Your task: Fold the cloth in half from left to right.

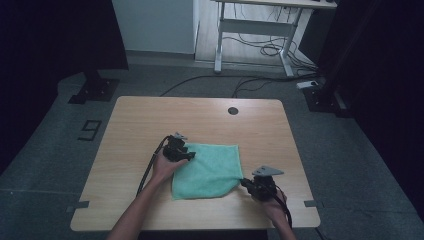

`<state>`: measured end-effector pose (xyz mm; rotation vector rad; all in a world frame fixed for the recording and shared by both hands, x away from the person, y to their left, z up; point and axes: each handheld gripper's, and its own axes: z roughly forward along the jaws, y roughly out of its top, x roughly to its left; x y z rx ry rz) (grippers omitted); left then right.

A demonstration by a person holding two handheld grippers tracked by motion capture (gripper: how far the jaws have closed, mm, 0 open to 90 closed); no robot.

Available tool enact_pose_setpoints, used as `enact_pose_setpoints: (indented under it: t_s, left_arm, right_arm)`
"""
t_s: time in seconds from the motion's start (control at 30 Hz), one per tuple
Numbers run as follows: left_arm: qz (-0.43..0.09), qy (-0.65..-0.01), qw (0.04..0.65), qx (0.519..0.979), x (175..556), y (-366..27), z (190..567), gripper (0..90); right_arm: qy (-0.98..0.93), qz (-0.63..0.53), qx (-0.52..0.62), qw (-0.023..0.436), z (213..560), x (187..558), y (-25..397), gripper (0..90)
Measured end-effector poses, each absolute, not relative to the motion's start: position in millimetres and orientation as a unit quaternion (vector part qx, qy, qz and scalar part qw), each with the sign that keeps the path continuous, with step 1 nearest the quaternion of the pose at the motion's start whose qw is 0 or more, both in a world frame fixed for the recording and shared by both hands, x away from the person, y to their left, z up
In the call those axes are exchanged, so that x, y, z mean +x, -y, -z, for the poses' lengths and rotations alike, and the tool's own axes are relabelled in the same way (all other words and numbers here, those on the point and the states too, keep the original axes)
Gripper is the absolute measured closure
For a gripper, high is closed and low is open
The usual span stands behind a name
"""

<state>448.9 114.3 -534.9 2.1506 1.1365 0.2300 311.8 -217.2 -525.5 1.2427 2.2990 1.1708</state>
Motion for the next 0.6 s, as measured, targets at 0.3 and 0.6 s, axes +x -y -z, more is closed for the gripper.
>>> enact_pose_setpoints:
  t_s: [0.3, 0.6]
  left_arm:
    - [-0.091, -0.435, 0.342, 0.828, 449, -115, 535, 55.1]
    - [-0.113, -0.440, 0.342, 0.823, 453, -122, 537, 55.9]
  right_arm:
    - [-0.768, -0.452, 0.441, 0.104, 519, 302, 236, 86.8]
    - [-0.773, -0.410, 0.470, 0.120, 525, 321, 231, 70.2]
